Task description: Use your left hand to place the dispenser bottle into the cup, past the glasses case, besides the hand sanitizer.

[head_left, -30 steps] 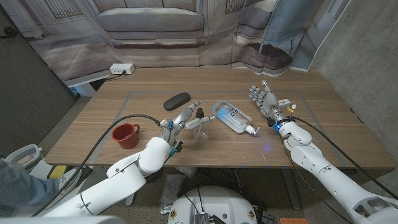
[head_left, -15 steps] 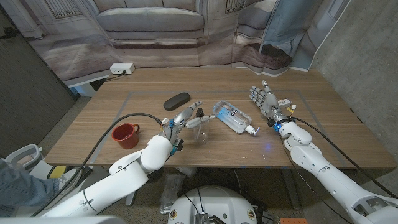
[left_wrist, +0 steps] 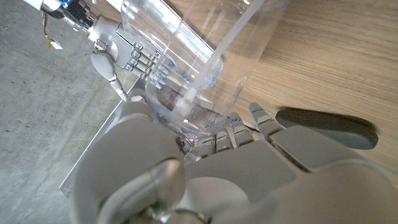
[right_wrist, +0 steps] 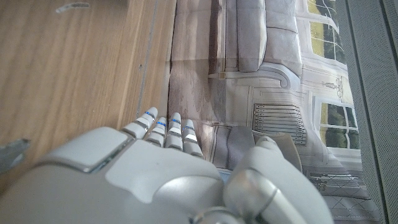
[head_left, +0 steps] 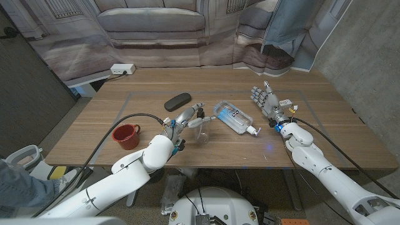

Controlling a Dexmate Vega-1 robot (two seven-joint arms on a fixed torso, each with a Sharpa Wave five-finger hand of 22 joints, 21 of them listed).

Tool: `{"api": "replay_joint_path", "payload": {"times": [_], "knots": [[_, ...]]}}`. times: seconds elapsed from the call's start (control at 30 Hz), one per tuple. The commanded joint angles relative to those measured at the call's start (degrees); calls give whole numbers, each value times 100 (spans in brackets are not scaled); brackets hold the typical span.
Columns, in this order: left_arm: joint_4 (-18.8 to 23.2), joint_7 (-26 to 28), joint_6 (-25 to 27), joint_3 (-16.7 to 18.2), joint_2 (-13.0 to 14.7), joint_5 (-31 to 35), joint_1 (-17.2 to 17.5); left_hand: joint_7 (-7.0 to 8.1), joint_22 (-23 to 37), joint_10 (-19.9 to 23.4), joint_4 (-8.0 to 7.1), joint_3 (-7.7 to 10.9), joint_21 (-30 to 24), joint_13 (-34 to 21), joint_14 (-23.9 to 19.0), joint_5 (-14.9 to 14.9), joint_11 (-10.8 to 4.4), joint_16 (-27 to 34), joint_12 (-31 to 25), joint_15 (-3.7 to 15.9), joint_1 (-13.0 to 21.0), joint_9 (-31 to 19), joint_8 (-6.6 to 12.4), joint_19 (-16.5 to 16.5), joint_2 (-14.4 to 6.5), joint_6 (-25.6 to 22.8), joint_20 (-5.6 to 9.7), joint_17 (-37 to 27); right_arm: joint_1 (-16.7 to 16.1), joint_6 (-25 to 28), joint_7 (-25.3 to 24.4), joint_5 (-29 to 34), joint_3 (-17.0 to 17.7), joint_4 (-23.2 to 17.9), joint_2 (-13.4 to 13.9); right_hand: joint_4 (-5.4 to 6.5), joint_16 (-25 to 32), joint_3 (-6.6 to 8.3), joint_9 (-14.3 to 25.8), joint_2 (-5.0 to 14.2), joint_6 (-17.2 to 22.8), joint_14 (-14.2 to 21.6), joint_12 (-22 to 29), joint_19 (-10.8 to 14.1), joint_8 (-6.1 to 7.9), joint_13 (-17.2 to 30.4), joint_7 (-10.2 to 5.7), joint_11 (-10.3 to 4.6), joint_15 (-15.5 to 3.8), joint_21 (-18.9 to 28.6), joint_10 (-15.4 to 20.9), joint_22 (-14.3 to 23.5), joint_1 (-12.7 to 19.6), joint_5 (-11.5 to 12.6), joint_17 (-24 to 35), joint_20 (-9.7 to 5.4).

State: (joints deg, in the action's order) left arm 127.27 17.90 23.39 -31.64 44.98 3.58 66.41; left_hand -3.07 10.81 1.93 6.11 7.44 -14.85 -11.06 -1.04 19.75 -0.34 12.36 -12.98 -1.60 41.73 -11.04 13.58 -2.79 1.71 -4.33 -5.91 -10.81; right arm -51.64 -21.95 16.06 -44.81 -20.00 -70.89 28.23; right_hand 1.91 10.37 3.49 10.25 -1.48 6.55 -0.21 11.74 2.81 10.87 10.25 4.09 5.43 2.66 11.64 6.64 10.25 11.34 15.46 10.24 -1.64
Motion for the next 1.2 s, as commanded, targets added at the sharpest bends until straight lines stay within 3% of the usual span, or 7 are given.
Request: {"api": "replay_joint_path", "payload": {"times": [0.03, 0.23, 0.47, 0.67, 0.73, 0.87, 1.2], "knots": [[57, 117, 210, -68, -38, 11, -32, 8, 30, 133, 57, 80, -76, -32, -148, 20, -20, 51, -74, 38, 181, -27, 61, -149, -70, -158, -16, -23, 30, -22, 32, 2, -9, 45, -36, -11, 31, 2, 34, 56, 6, 28, 11, 33, 18, 24, -35, -7, 23, -11, -9, 21, 34, 9, 21, 16], [171, 69, 498, -104, -34, -11, -91, 81, 42, 583, 211, 226, -205, -48, -675, -66, -162, 163, -181, 146, 612, -36, 128, -561, -180, -501, -79, -41, 62, -5, 48, 0, -20, 52, -49, -13, 29, -1, 34, 61, 5, 24, 10, 29, 18, 24, -35, -10, 21, -13, -13, 21, 35, 8, 21, 22], [220, 12, 753, -196, -40, -34, -217, 117, 44, 1005, 238, 274, -347, -63, -1049, -177, -258, 225, -267, 241, 820, -41, 172, -999, -193, -767, -269, -56, 72, 17, 56, -19, -19, 50, -59, -16, 27, -4, 35, 65, 4, 18, 9, 26, 18, 24, -35, -8, 29, -15, -18, 21, 38, 6, 21, 37], [227, 57, 785, -226, -47, -56, -250, 143, 52, 1184, 254, 358, -563, -77, -1323, -295, -285, 263, -263, 283, 1040, -46, 179, -1602, -269, -936, -450, -81, 68, 20, 53, -20, -14, 42, -53, -19, 25, -6, 35, 68, 7, 14, 9, 26, 19, 24, -34, -25, 29, -16, -19, 22, 40, 5, 20, 43], [232, 81, 799, -233, -58, -64, -256, 175, 50, 1253, 269, 400, -627, -83, -1435, -343, -361, 285, -265, 318, 1142, -50, 192, -1783, -301, -1011, -441, -91, 67, 12, 51, -8, -13, 33, -43, -20, 25, -6, 35, 69, 6, 14, 9, 24, 19, 24, -35, -17, 29, -17, -18, 22, 41, 5, 20, 47], [240, 117, 835, -254, -68, -66, -272, 185, 47, 1363, 301, 509, -759, -94, -1600, -438, -317, 312, -262, 345, 1384, -58, 205, -2150, -391, -1129, -435, -116, 66, 19, 49, -3, -13, 19, -32, -22, 26, -8, 35, 71, 3, 15, 9, 24, 18, 24, -35, -15, 31, -17, -19, 22, 42, 5, 20, 50], [276, 223, 980, -295, -117, -59, -303, 248, 47, 1708, 315, 732, -928, -145, -2034, -694, -431, 449, -330, 363, 1821, -83, 301, -2601, -593, -1508, -335, -223, 77, 33, 56, 12, -26, 5, -20, -25, 25, -9, 35, 76, 3, 13, 10, 22, 18, 24, -32, -26, 31, -18, -19, 22, 45, 3, 20, 55]]}}
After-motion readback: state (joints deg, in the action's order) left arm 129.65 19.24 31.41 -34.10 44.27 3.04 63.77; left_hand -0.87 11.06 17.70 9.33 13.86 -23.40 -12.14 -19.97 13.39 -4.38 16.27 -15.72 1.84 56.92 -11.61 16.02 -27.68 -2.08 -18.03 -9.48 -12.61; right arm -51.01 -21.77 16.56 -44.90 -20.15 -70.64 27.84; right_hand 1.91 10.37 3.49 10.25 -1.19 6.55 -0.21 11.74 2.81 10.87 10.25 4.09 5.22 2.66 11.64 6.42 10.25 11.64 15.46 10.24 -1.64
